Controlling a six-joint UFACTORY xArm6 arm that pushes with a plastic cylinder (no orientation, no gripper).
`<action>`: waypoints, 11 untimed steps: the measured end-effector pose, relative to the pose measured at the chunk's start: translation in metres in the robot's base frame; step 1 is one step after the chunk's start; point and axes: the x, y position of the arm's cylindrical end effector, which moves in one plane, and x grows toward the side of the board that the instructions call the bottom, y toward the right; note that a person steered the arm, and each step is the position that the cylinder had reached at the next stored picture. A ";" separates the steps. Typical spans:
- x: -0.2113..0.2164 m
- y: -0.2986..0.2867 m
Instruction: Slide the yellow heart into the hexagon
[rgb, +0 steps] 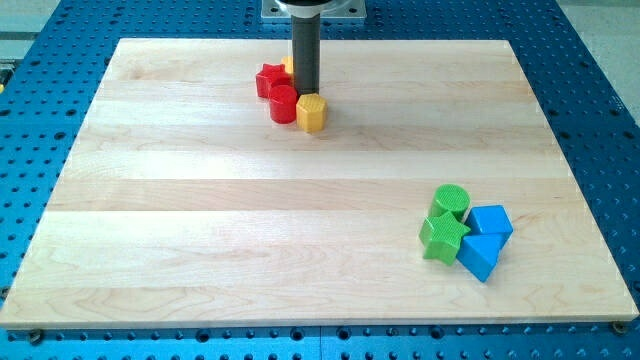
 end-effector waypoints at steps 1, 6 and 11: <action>-0.025 0.027; 0.012 -0.041; 0.088 0.028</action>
